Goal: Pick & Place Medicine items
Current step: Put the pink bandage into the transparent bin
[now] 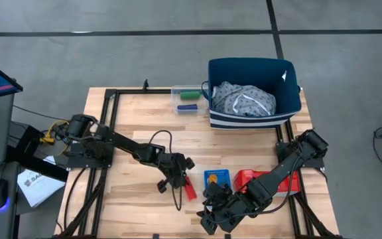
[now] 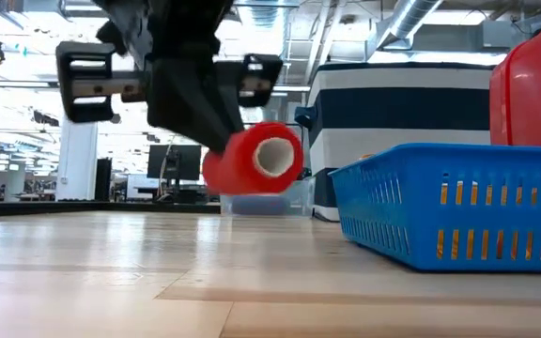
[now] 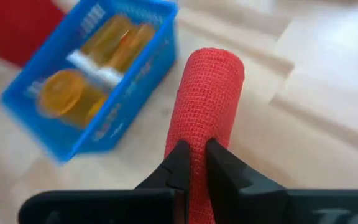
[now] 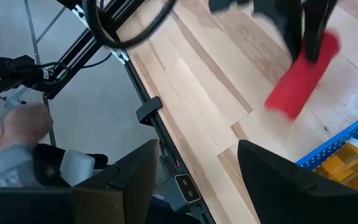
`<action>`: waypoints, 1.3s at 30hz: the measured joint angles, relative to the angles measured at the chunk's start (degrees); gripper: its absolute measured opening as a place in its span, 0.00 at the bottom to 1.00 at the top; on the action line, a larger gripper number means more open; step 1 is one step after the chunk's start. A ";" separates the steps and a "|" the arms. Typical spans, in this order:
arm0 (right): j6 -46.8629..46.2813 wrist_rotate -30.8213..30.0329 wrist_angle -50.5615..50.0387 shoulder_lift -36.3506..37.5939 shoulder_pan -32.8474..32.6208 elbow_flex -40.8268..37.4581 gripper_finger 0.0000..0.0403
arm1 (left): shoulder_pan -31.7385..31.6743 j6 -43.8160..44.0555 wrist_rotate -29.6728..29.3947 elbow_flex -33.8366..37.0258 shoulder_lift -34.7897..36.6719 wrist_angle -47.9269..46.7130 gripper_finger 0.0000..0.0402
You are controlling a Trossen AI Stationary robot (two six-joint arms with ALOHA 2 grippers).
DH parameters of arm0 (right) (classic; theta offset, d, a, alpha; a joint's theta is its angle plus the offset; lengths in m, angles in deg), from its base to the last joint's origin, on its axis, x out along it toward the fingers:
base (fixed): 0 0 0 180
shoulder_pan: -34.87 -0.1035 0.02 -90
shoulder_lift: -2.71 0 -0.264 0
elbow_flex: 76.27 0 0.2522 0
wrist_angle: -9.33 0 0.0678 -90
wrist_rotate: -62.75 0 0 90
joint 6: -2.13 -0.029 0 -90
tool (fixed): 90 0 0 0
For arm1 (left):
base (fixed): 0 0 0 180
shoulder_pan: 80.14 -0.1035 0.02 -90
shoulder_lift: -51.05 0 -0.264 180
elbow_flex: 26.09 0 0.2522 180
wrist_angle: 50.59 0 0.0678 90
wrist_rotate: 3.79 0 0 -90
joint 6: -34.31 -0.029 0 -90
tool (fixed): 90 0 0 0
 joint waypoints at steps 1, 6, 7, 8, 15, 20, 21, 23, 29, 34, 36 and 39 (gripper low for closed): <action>-0.02 -0.02 0.00 0.00 -0.12 0.00 0.54 | 0.24 -0.02 -2.04 0.00 1.47 -1.87 0.05; -0.83 -0.79 -0.12 0.00 -0.86 0.00 0.54 | 0.00 0.70 -12.09 4.09 8.98 -5.80 0.05; -1.00 -1.21 -0.23 0.00 -1.08 0.00 0.54 | -0.37 1.41 -14.10 5.25 10.76 -6.24 0.05; -1.33 -1.53 -0.31 0.00 -1.24 0.00 0.54 | -0.88 2.17 -15.89 6.54 12.70 -6.27 0.05; -2.12 -1.69 -0.85 0.00 -1.37 0.00 0.54 | -9.22 5.87 -25.17 15.28 25.97 -0.92 0.05; -2.14 -1.80 -1.09 0.00 -1.05 0.00 0.54 | -19.98 9.00 -24.78 18.41 30.77 10.68 0.05; -2.14 -1.80 -1.20 0.00 -0.94 0.00 0.54 | -22.05 9.78 -23.98 18.62 31.08 12.91 0.05; -2.14 -1.79 -1.29 -0.01 -0.78 0.00 0.54 | -26.60 11.11 -20.79 18.50 30.77 17.93 0.05; -2.14 -1.78 -1.64 -0.02 -0.38 0.00 0.54 | -39.27 13.33 -5.40 14.85 25.04 23.56 0.05; -2.69 -1.71 -1.68 -0.02 -0.27 0.00 0.54 | -45.16 11.52 0.16 9.09 15.07 23.61 0.05; -2.73 -1.64 -1.70 -0.02 -0.27 0.00 0.54 | -46.53 10.48 0.94 7.32 11.18 23.27 0.05; -3.18 -1.54 -1.71 -0.02 -0.27 0.00 0.54 | -48.12 9.07 0.92 5.37 6.44 23.22 0.05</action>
